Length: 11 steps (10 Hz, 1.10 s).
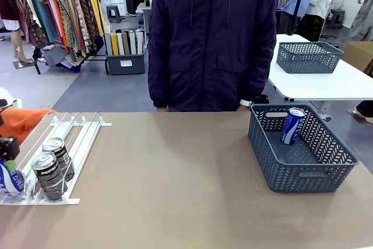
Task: Retrieve and store the cans from the dispenser.
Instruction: Pick up the last remaining can from one row of the Automatic Can Dispenser and place it in the middle of the table.
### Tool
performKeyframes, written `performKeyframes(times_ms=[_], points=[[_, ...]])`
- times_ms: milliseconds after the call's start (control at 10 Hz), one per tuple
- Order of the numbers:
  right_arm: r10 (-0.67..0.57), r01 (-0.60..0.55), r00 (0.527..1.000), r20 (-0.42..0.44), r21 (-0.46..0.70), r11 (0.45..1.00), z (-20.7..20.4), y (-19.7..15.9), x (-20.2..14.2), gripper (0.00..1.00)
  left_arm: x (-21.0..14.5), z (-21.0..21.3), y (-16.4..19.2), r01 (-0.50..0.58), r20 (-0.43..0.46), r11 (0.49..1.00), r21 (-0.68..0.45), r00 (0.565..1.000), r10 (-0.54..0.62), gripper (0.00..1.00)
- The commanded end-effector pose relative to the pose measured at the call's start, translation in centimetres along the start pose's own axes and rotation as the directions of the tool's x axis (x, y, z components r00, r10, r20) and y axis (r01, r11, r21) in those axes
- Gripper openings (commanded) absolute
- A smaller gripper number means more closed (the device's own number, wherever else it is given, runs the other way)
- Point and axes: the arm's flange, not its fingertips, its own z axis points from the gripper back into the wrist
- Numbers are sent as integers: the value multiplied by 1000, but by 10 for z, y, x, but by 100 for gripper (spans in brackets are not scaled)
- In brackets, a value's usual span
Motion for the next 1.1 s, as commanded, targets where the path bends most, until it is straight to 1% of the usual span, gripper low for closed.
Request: performKeyframes(times_ms=[0, 100, 200, 400, 500, 600, 700, 1000], points=[[14, -15, 1000, 17, 29, 999, -1, 3, 3, 100, -50, 30, -18, 35, 106, 999, 6, 994, -35, 0], [14, -15, 1000, 17, 29, 999, -1, 3, 3, 100, -56, 62, -21, 63, 95, 998, 2, 993, -63, 0], [14, -15, 1000, 17, 29, 999, -1, 3, 3, 100, -64, 98, -24, 67, 130, 998, 9, 989, -67, 0], [14, -15, 1000, 17, 29, 999, -1, 3, 3, 100, -83, 150, -26, 90, 247, 996, 3, 965, -88, 0], [14, -15, 1000, 17, 29, 999, -1, 3, 3, 100, -93, 165, -26, 80, 306, 997, 2, 949, -77, 0], [14, -15, 1000, 17, 29, 999, -1, 3, 3, 100, -102, 172, -22, 117, 344, 992, -50, 934, -93, 0], [14, -15, 1000, 17, 29, 999, -1, 3, 3, 100, -101, 169, -30, 66, 283, 997, 26, 956, -71, 0], [14, -15, 1000, 17, 29, 999, -1, 3, 3, 100, -101, 169, -30, 66, 283, 997, 26, 956, -71, 0]])
